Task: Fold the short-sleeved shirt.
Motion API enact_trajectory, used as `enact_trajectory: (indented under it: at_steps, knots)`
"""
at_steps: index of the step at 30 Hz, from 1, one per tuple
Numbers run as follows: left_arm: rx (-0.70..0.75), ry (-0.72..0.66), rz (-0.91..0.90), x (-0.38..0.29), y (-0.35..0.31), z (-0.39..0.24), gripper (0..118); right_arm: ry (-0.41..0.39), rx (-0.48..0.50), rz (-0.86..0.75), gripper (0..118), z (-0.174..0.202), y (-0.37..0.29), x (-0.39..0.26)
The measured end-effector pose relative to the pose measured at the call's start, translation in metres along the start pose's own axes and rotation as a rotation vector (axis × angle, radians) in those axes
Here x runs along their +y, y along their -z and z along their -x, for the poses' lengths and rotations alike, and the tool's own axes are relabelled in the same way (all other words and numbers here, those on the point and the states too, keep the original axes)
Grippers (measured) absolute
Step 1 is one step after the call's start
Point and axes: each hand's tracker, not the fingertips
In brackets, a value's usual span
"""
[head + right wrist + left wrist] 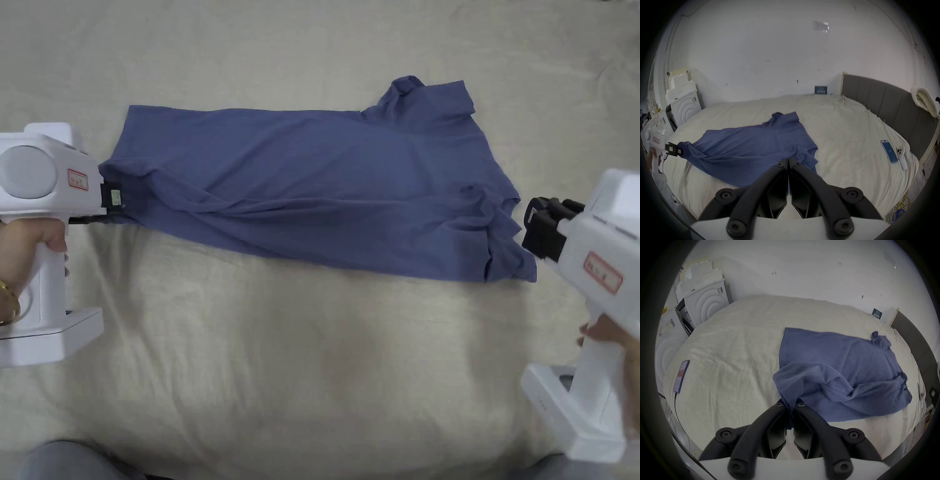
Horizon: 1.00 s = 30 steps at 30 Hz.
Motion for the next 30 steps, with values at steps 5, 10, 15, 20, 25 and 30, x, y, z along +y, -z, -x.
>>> enact_trajectory:
  at_steps: [5, 10, 15, 20, 25, 30]
  knots:
    - [-0.003, -0.025, -0.030, -0.006, -0.006, -0.005, 4, 0.080, 0.024, 0.216, 106, -0.026, 0.051, 0.027]
    - [0.008, -0.043, -0.030, -0.011, -0.004, -0.006, 4, 0.038, 0.016, 0.396, 109, -0.035, 0.094, 0.034]
    - [0.018, -0.053, -0.017, -0.016, 0.002, -0.007, 4, 0.021, -0.053, 0.525, 108, -0.041, 0.131, 0.016]
    - [0.025, -0.053, -0.009, -0.019, 0.004, -0.008, 4, 0.045, -0.081, 0.601, 97, -0.049, 0.148, -0.002]
    - [0.030, -0.046, 0.002, -0.022, 0.008, -0.011, 4, 0.100, -0.046, 0.601, 11, -0.047, 0.145, -0.011]
    - [0.029, -0.059, 0.018, -0.022, 0.007, -0.005, 4, 0.075, -0.022, 0.589, 6, -0.049, 0.131, -0.007]
